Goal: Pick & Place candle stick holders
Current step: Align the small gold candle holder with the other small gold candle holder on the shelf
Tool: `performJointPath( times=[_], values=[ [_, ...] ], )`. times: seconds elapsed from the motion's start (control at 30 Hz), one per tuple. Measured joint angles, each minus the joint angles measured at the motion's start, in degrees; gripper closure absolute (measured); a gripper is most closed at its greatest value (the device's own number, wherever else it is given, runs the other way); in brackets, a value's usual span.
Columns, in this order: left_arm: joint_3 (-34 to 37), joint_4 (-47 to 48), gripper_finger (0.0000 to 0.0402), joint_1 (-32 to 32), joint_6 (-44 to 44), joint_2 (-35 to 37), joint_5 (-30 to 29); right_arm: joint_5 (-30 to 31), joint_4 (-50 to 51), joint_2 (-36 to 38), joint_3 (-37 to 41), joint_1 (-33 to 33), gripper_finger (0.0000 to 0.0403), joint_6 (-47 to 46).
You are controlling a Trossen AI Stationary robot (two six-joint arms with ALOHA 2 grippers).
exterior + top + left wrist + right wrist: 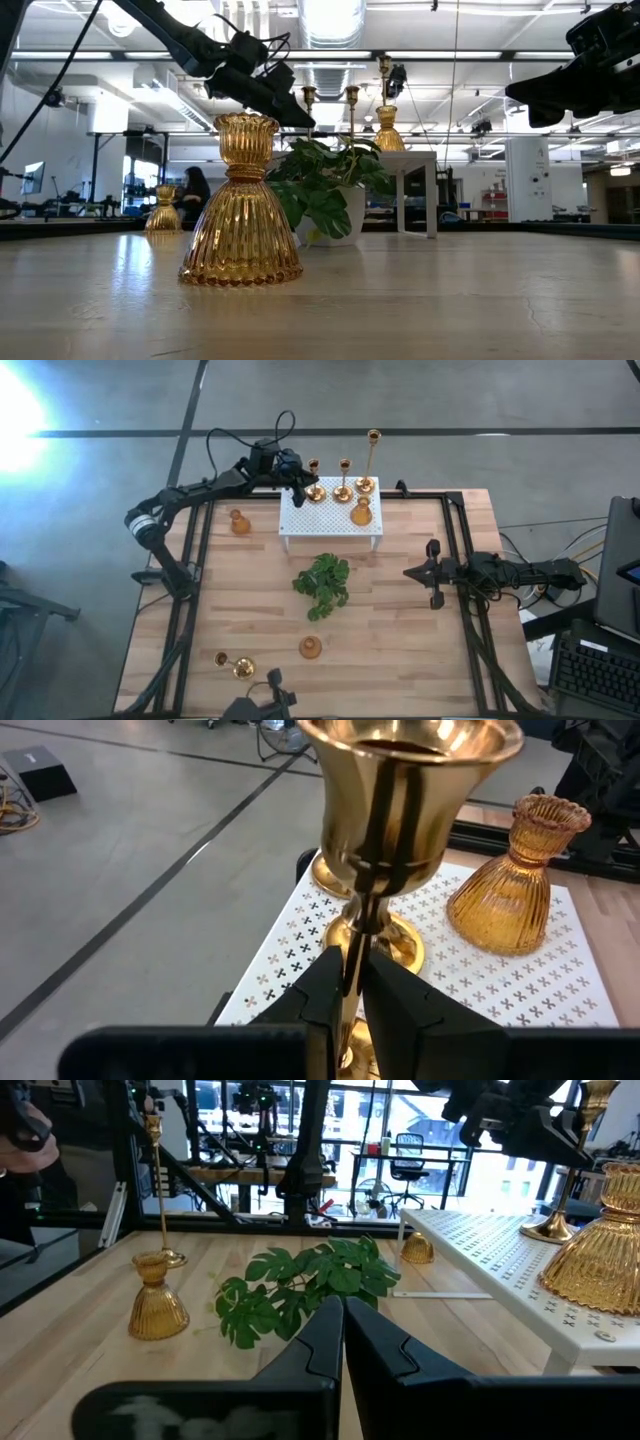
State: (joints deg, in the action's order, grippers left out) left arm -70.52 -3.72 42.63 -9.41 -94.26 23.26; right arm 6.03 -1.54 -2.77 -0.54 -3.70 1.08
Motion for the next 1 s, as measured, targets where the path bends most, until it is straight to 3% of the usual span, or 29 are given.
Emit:
performJointPath(
  times=[0.3,1.0],
  values=[
    [0.00,-0.23,0.0354,0.00,0.79,0.00,2.82,0.02,0.00,-0.01,0.00,0.00,0.0394,0.01],
    [0.04,-2.32,0.0353,-0.04,0.87,0.00,2.86,0.00,0.00,-0.01,0.00,0.00,0.0394,0.00]
  ],
)
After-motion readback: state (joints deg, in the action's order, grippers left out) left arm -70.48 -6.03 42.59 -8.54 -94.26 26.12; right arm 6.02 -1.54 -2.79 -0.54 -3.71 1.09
